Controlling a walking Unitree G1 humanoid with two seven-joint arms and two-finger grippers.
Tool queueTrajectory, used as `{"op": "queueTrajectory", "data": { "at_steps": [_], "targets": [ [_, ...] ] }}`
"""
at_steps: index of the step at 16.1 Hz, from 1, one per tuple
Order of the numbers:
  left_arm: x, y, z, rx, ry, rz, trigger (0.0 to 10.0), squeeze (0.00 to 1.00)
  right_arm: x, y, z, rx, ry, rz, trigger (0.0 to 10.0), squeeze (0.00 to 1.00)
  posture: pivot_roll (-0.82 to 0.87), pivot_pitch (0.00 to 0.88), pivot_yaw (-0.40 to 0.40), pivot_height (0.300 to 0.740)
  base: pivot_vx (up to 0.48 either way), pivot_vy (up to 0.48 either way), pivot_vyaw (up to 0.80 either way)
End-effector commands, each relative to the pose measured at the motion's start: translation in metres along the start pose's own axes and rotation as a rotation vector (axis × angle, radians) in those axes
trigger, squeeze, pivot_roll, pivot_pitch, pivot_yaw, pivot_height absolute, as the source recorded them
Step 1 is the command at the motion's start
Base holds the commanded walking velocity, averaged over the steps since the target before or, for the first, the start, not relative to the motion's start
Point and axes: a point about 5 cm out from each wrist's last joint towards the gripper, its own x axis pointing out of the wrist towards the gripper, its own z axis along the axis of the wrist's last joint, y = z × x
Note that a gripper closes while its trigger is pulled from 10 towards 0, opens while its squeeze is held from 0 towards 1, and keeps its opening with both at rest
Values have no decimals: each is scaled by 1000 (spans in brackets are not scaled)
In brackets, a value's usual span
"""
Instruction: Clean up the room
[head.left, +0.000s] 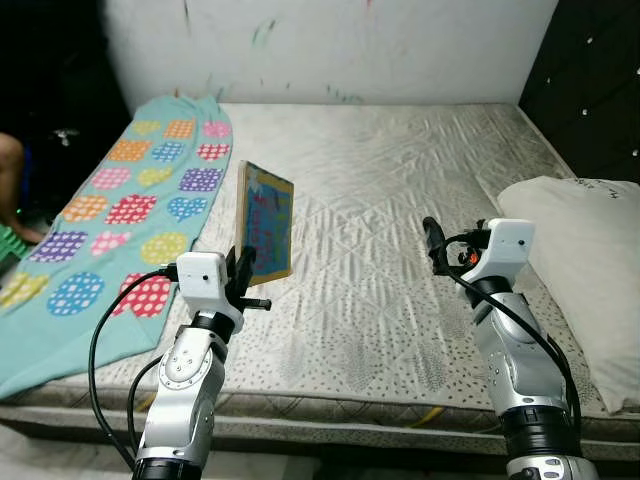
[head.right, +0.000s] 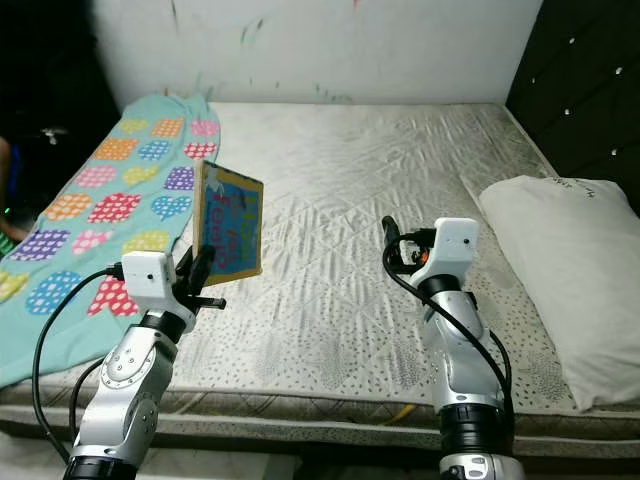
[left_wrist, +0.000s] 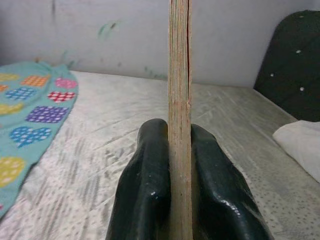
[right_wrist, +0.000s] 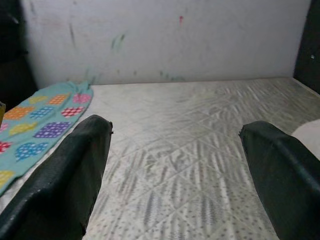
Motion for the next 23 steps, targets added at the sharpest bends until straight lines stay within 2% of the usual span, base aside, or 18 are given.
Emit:
{"op": "queueTrajectory", "data": {
  "at_steps": [1, 3, 11, 15, 23],
  "targets": [
    [-1, 10, 8, 28, -31, 34, 10000, 0, 2, 6, 2, 8, -10, 15, 10000, 0, -52, 0, 31, 740, 0, 0, 0],
    [-1, 10, 8, 26, -29, 34, 10000, 0, 3, 4, 2, 10, -3, 7, 10000, 0, -51, 0, 29, 740, 0, 0, 0],
    [-1, 9, 7, 39, -12, 25, 10000, 0, 3, 6, 1, 23, -3, 7, 10000, 0, -46, 0, 35, 740, 0, 0, -764],
    [-1, 8, 7, 39, -15, 23, 10000, 0, 4, 7, 1, 15, -7, 16, 10000, 0, -46, 0, 32, 740, 0, 0, 0],
    [-1, 7, 7, 32, -14, 25, 10000, 0, 4, 8, 1, 11, -6, 20, 10000, 0, -47, 0, 33, 740, 0, -315, 0]
  ]
}}
